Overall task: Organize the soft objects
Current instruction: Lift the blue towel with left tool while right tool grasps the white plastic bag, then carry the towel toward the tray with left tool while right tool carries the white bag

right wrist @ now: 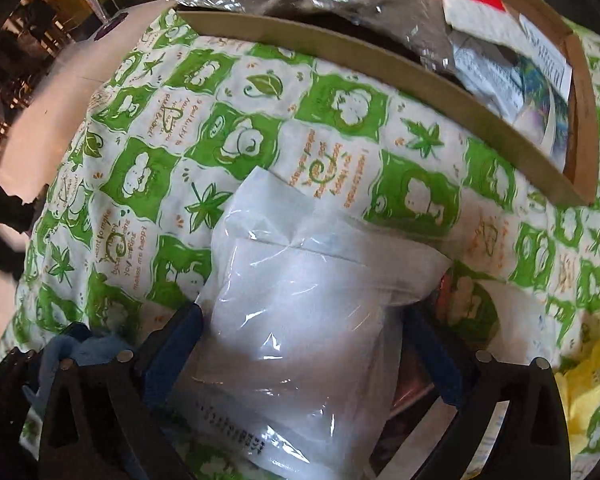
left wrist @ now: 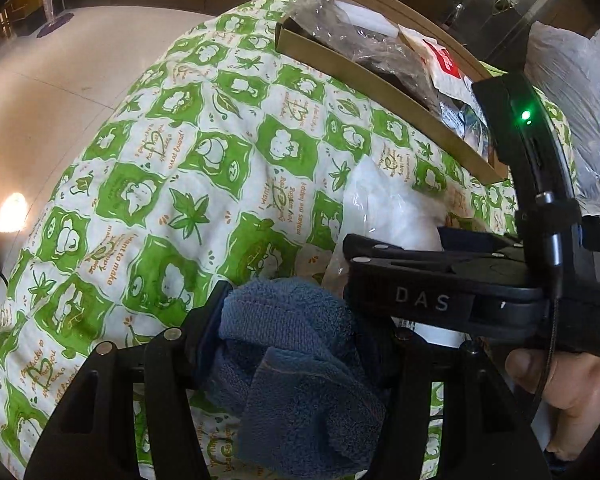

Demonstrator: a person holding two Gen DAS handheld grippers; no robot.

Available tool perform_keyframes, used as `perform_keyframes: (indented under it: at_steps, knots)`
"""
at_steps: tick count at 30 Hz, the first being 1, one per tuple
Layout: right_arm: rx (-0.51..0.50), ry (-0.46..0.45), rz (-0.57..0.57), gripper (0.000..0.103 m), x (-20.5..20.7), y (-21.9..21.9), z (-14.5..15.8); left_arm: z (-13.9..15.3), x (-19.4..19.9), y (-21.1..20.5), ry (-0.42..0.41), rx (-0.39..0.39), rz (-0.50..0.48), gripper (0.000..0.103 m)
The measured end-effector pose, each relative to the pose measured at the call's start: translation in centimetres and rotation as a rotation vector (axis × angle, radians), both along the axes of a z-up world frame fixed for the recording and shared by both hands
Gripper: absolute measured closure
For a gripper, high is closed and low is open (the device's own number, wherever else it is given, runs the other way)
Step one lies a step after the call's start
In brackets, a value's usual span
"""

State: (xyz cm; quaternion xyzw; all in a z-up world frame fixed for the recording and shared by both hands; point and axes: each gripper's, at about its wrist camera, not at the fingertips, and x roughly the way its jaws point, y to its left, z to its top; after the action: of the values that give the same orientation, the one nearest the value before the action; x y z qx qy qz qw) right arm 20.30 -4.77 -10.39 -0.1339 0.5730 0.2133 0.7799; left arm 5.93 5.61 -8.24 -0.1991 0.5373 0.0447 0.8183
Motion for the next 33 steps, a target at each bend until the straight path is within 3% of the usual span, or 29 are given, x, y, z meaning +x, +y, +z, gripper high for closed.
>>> perform_keyframes:
  at_steps: [3,8,14,20,33]
  knots:
    - [0.009,-0.02,0.021,0.025,-0.1,-0.3,0.8,-0.1,0.1,0.1,-0.002,-0.01,0.005,0.047]
    - [0.05,-0.031,0.032,0.033,-0.2,-1.9,1.7,0.0,0.0,0.1,-0.007,-0.015,0.007,0.047]
    - [0.109,0.011,0.053,0.036,-0.8,-3.8,2.8,0.6,-0.5,0.3,-0.033,-0.021,0.003,0.047]
    - [0.15,0.04,0.11,0.036,-1.5,-7.2,6.8,0.9,-0.6,-0.4,-0.033,-0.03,-0.033,0.047]
    - [0.215,-0.002,0.181,0.036,-6.7,-11.9,11.2,1.9,-0.9,-2.7,-0.042,0.008,-0.114,0.047]
